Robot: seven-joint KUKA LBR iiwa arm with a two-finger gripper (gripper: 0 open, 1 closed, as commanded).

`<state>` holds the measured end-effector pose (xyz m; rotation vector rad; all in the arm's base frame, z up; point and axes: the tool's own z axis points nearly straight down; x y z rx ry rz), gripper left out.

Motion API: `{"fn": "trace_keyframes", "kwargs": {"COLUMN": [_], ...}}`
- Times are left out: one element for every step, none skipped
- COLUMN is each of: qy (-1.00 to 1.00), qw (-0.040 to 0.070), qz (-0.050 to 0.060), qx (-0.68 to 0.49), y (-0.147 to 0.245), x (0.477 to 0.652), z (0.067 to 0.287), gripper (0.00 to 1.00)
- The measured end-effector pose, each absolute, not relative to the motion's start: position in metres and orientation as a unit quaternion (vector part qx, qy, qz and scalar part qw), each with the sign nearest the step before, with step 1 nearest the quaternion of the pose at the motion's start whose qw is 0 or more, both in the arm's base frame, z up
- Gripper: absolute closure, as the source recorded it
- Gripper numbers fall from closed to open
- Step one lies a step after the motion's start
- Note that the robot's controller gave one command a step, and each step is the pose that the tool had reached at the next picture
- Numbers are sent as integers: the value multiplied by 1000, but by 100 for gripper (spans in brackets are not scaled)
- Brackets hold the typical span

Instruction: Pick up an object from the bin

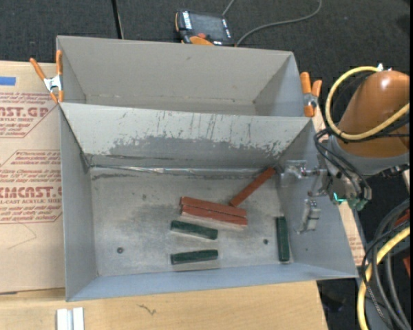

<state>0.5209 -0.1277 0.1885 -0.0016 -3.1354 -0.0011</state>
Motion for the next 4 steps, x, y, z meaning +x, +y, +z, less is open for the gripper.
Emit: {"fn": "trace_keyframes", "kwargs": {"qy": [-979, -977, -993, -993], "qw": [1, -3, 0, -1], "qz": [-1, -2, -1, 0], "qx": [206, 211, 116, 116], "y": [-112, -14, 7, 6], "x": [521, 538, 556, 557], "z": [68, 107, 69, 70], "gripper": [0, 0, 0, 100]}}
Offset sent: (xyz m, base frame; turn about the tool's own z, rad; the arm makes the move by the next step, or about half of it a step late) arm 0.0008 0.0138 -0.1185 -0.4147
